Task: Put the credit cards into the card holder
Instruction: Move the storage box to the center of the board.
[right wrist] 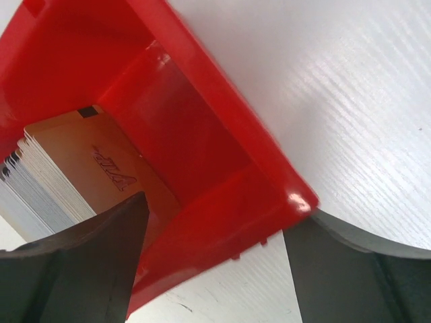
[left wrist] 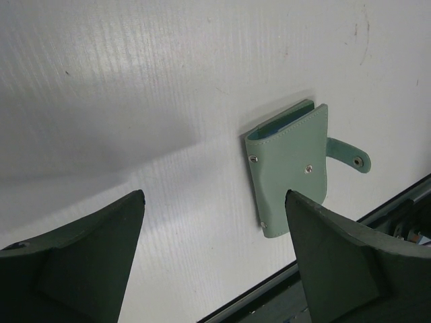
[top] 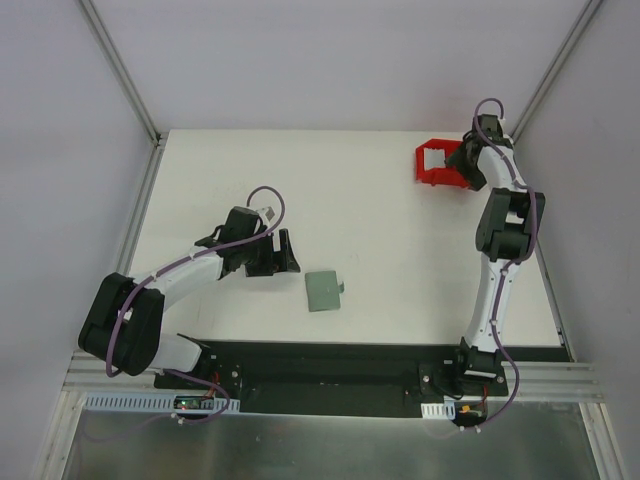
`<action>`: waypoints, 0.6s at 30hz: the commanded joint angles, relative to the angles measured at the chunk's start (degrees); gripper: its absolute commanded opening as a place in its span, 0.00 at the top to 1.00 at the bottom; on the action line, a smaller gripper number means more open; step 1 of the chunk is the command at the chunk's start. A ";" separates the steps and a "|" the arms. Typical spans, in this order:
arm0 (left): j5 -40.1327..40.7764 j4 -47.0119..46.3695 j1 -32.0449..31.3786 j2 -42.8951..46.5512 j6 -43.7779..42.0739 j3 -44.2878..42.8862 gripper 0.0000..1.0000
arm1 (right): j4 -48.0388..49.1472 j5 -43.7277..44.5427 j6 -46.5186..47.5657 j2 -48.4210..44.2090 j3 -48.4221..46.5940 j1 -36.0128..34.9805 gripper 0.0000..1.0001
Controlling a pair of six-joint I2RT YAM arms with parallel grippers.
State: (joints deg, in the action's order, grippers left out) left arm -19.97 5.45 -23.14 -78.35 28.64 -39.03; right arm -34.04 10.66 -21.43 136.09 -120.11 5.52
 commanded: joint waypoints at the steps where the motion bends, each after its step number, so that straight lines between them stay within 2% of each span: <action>1: -1.74 0.44 0.64 0.30 -1.31 -0.97 0.16 | 1.52 -1.60 0.78 -5.39 4.44 0.19 0.22; 7: -1.57 0.44 0.72 0.74 -1.22 -0.26 0.16 | 4.24 -2.57 -0.19 -9.87 13.40 -0.77 0.28; 9: -1.57 0.52 0.72 1.18 -1.22 -0.09 0.16 | 4.86 -3.10 -0.36 -11.37 16.13 -1.38 0.32; 18: -1.48 0.61 0.72 3.11 -0.78 1.06 0.15 | 7.67 -2.75 -5.72 -21.82 31.77 -5.52 0.32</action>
State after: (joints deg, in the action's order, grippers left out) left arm -20.58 5.48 -23.14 -77.49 28.67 -38.61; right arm -26.37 8.56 -23.51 121.14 -93.82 2.48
